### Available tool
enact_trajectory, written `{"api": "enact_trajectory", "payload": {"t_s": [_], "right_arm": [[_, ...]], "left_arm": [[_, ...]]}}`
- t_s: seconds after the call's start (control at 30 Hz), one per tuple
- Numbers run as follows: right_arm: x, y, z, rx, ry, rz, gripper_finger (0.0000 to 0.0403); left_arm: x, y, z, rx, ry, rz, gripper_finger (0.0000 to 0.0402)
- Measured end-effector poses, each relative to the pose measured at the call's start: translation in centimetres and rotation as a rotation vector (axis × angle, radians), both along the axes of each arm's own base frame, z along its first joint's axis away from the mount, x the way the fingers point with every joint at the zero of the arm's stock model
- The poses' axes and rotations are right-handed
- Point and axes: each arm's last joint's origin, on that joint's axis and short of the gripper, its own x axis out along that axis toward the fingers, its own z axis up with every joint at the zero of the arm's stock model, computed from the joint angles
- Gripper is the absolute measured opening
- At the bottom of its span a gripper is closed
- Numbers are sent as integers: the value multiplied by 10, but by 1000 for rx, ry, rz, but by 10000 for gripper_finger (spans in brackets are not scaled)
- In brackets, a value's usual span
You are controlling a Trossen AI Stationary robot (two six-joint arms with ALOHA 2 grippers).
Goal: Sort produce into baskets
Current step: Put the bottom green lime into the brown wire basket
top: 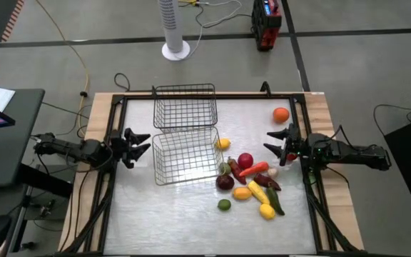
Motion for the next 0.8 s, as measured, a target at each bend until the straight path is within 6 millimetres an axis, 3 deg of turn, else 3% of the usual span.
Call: {"api": "enact_trajectory", "payload": {"t_s": [0.17, 0.33, 0.53, 0.8], "right_arm": [[0, 0, 1, -24, -13, 2, 292], [1, -1, 8, -29, -91, -5, 292], [2, -1, 11, 56, -149, -14, 292], [2, -1, 15, 81, -197, -20, 292]], "left_arm": [[0, -1, 4, -51, -59, -59, 256], [0, -6, 12, 23, -129, -211, 256], [17, -9, 7, -8, 31, -189, 256], [66, -22, 60, 165, 262, -191, 256]]}}
